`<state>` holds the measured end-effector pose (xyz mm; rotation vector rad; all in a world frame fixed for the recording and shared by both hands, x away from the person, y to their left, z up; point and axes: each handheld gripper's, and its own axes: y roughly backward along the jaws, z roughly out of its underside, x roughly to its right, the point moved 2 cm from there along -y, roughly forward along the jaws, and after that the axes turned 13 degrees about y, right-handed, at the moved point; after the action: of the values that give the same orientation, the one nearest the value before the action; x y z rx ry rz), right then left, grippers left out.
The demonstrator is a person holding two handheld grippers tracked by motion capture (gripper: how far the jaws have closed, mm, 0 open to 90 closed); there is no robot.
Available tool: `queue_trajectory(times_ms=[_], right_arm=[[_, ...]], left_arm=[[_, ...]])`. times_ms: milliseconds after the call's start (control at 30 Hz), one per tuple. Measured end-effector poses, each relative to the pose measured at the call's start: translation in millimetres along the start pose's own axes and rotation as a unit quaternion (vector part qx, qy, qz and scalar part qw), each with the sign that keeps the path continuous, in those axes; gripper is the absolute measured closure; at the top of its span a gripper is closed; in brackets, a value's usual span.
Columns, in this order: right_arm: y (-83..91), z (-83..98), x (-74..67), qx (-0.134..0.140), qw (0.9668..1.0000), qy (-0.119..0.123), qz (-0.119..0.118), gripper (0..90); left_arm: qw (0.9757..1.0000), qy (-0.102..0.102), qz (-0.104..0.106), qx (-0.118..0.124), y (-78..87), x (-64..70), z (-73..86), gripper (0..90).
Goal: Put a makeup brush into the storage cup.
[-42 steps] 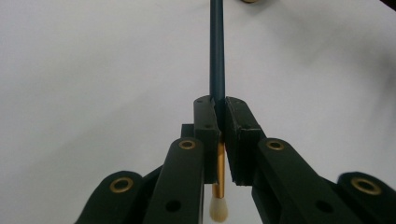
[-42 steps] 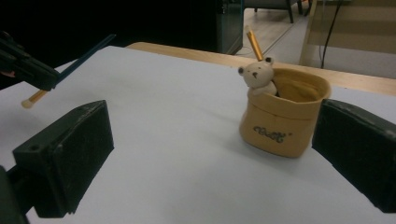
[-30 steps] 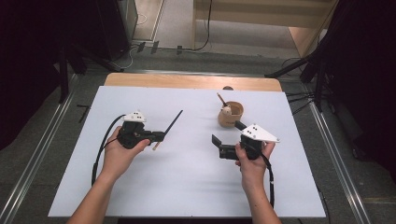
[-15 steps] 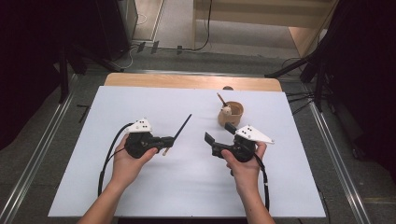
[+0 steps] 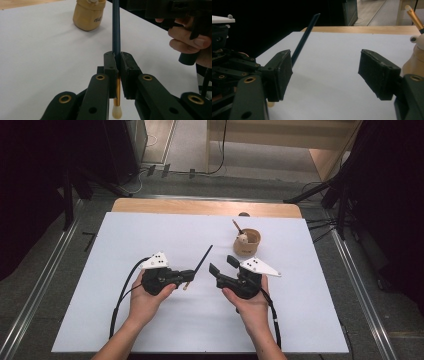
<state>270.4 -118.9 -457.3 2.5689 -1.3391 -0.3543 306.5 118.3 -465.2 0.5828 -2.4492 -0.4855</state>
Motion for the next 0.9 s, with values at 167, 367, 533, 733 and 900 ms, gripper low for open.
queue_trajectory(times_ms=[167, 367, 533, 733, 900], right_arm=[[-1.2, 2.2, -3.6, 0.013, 0.9997, -0.018, -0.003, 38.1], [-2.0, 4.7, -5.5, 0.022, 0.9989, -0.037, -0.016, 43.3], [-2.5, 4.5, -9.2, 0.030, 0.9980, -0.047, -0.030, 46.4], [-5.8, 6.1, -15.5, 0.027, 0.9967, -0.058, -0.050, 51.5], [-8.9, 9.5, -17.5, 0.026, 0.9945, -0.077, -0.066, 60.4]], left_arm=[[0.9999, -0.005, 0.005, 0.010, -3.3, 5.3, 1.9, 85.1], [0.9998, -0.008, 0.008, 0.018, -6.2, 8.1, 3.6, 85.0], [0.9997, -0.010, 0.008, 0.023, -9.0, 10.6, 6.3, 85.0], [0.9993, -0.018, 0.011, 0.030, -11.5, 15.0, 7.8, 85.0], [0.9990, -0.024, 0.015, 0.036, -12.3, 19.3, 8.2, 85.0]])
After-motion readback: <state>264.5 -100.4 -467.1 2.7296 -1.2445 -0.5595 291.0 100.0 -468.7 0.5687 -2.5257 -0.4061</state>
